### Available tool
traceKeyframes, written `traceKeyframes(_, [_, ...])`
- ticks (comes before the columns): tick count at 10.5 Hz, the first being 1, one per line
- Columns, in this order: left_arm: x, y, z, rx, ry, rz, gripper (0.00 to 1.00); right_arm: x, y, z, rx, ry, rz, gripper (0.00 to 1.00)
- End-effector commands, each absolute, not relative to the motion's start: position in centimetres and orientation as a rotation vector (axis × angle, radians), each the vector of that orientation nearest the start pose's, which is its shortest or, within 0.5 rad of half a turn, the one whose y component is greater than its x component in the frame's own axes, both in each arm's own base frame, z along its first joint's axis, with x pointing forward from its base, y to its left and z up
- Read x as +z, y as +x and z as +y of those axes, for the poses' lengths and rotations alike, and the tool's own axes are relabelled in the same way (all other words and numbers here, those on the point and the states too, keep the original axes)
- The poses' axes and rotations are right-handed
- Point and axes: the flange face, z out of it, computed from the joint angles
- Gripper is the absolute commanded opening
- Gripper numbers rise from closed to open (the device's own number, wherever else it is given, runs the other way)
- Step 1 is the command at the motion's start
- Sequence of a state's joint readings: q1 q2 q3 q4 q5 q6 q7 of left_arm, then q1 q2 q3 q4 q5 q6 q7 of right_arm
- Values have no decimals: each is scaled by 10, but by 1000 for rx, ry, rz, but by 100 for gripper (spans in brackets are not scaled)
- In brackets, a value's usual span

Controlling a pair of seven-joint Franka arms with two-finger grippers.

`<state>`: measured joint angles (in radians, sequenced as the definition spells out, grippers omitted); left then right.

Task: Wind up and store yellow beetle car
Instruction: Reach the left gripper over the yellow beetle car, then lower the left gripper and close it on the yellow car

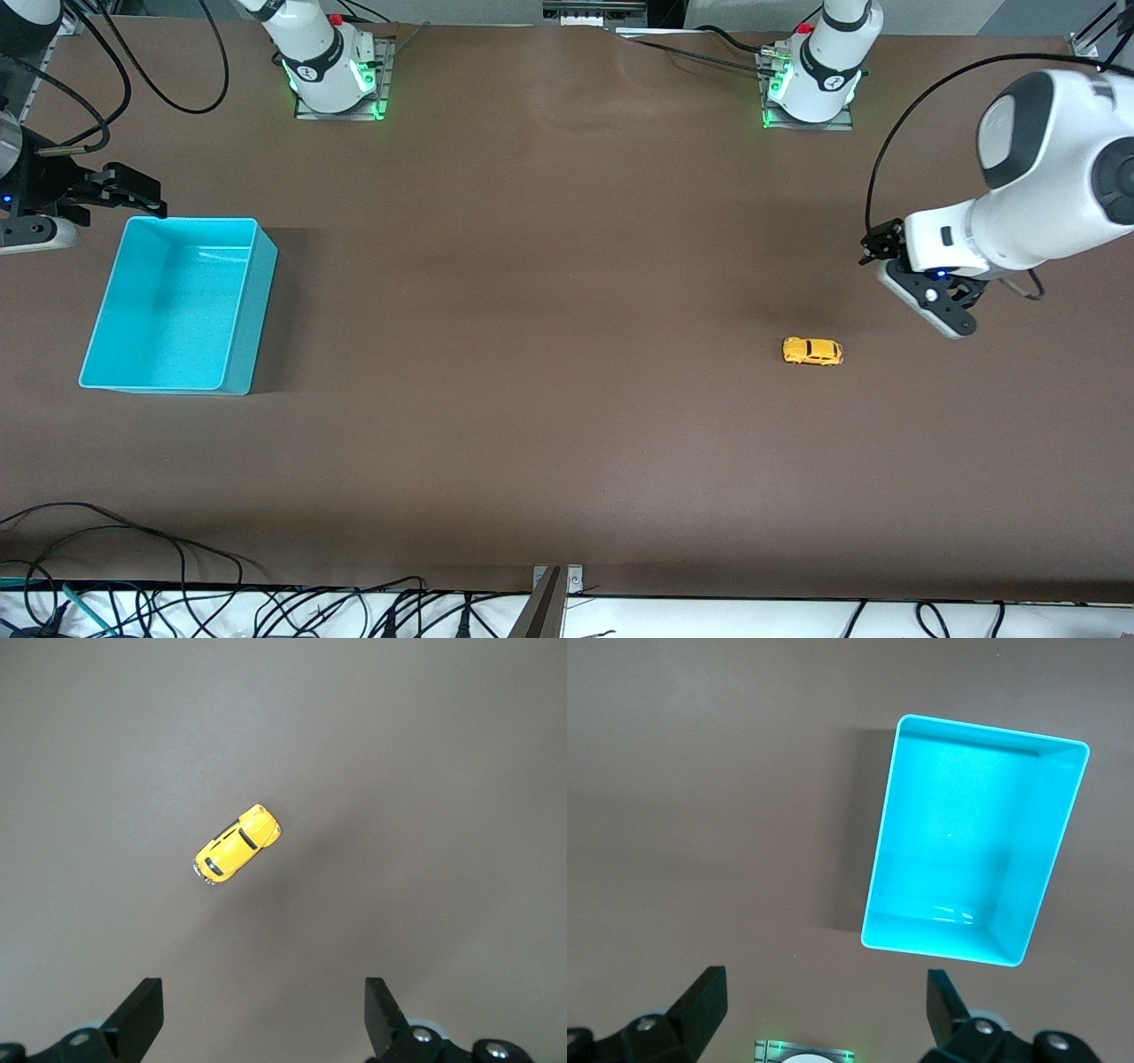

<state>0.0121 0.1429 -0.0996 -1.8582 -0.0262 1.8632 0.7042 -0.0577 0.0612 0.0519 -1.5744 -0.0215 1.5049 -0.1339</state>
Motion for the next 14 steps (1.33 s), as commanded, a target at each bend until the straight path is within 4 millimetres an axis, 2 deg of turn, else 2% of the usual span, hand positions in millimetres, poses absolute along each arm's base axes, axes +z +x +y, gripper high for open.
traceKeyframes(1, [391, 571, -54, 134, -2846, 1434, 100, 582, 564, -7, 190, -3122, -216, 100])
traceKeyframes(3, [352, 582, -55, 118, -2783, 1573, 100, 580, 565, -6, 194, -3121, -221, 100])
traceKeyframes(5, [305, 591, -55, 105, -2739, 1665, 100, 580, 565, -7, 194, -3121, -218, 100])
traceKeyframes(8, [244, 603, -54, 27, -2564, 1916, 100, 578, 565, -7, 199, -3121, -218, 100])
traceKeyframes(11, [218, 601, -56, 27, -2452, 2058, 100, 578, 565, -7, 199, -3121, -218, 100])
traceKeyframes(13, [209, 594, -58, 39, -2280, 2133, 100, 578, 565, -8, 199, -3121, -216, 100])
traceKeyframes(14, [204, 591, -58, 25, -2257, 2140, 100, 578, 565, -8, 199, -3121, -216, 100])
